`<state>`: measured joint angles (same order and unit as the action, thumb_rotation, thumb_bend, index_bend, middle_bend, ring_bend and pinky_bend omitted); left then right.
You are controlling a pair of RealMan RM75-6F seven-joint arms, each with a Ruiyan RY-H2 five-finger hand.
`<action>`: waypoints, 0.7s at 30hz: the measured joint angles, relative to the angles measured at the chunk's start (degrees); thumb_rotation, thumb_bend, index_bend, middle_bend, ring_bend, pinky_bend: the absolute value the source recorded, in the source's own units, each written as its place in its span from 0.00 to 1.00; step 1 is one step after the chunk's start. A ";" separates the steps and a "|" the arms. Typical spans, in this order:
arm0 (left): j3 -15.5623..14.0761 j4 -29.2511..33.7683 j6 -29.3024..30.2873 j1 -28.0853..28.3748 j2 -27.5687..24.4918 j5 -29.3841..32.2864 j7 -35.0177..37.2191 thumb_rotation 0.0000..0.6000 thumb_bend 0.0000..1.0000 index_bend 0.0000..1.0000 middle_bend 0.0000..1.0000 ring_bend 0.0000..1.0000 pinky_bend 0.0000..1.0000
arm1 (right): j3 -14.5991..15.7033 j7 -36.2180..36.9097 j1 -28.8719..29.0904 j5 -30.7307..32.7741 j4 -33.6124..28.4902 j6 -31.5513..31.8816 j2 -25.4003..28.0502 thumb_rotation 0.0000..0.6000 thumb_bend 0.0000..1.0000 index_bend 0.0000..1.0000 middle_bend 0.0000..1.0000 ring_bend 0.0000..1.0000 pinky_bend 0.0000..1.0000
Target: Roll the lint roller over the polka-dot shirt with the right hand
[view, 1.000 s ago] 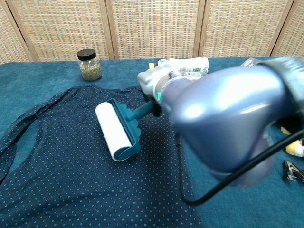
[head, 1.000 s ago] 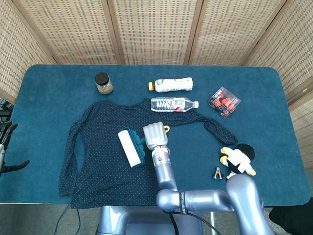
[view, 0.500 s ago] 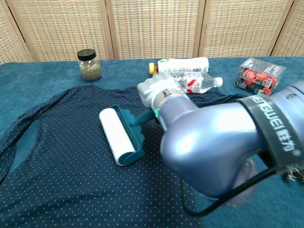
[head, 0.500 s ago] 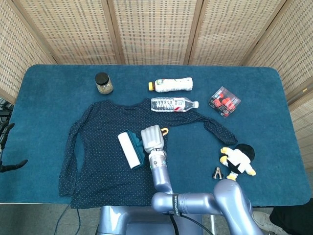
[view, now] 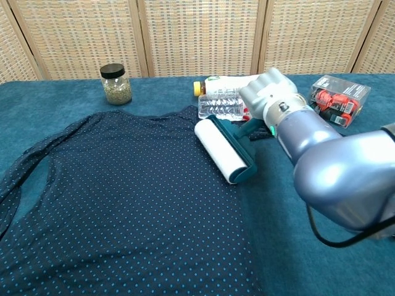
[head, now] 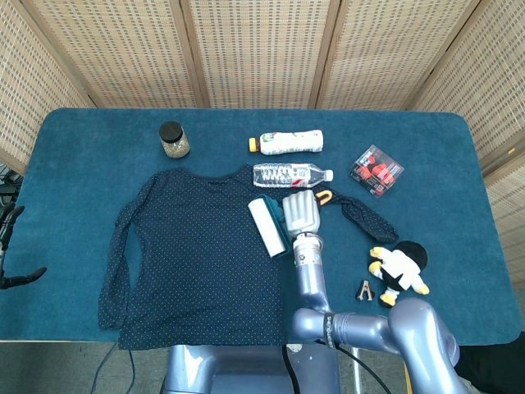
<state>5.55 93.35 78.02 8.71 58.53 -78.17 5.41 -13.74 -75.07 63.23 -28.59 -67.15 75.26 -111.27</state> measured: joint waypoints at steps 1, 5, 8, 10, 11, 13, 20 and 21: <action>-0.03 0.11 -0.03 0.05 0.06 -0.03 -0.29 1.00 0.00 0.00 0.00 0.00 0.00 | -0.08 -0.01 -0.12 -0.18 -0.26 0.01 0.00 1.00 0.88 0.72 1.00 1.00 1.00; -0.03 0.40 -0.19 0.19 0.24 0.14 -0.94 1.00 0.00 0.00 0.00 0.00 0.00 | -1.02 -0.61 0.20 -1.26 -1.12 0.08 -1.02 1.00 0.88 0.72 1.00 1.00 1.00; 0.02 0.41 -0.35 0.28 0.26 0.37 -1.04 1.00 0.00 0.00 0.00 0.00 0.00 | -2.14 -1.44 0.96 -1.56 -1.22 0.16 -2.56 1.00 0.88 0.72 1.00 1.00 1.00; 0.06 0.42 -0.35 0.27 0.23 0.48 -0.97 1.00 0.00 0.00 0.00 0.00 0.00 | -2.89 -1.93 1.54 -1.59 -1.18 0.14 -3.70 1.00 0.88 0.72 1.00 1.00 1.00; 0.08 0.41 -0.34 0.26 0.20 0.53 -0.93 1.00 0.00 0.00 0.00 0.00 0.00 | -3.33 -2.28 1.93 -1.60 -1.07 0.11 -4.52 1.00 0.88 0.72 1.00 1.00 1.00; 0.12 0.32 -0.32 0.21 0.16 0.67 -0.74 1.00 0.00 0.00 0.00 0.00 0.00 | -3.80 -2.86 2.53 -1.63 -0.78 0.04 -5.90 1.00 0.88 0.72 1.00 1.00 1.00; 0.23 -0.08 -0.57 0.22 0.07 1.07 -0.32 1.00 0.00 0.00 0.00 0.00 0.00 | -5.36 -4.44 4.81 -2.51 0.61 -0.50 -11.52 1.00 0.88 0.72 1.00 1.00 1.00; 0.25 -0.09 -0.58 0.23 0.07 1.11 -0.28 1.00 0.00 0.00 0.00 0.00 0.00 | -5.66 -4.54 5.08 -2.67 0.77 -0.58 -12.11 1.00 0.88 0.72 1.00 1.00 1.00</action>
<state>5.80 93.26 77.44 8.94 58.60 -77.06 5.14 -19.40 -79.60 68.31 -31.26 -66.39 74.68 -123.37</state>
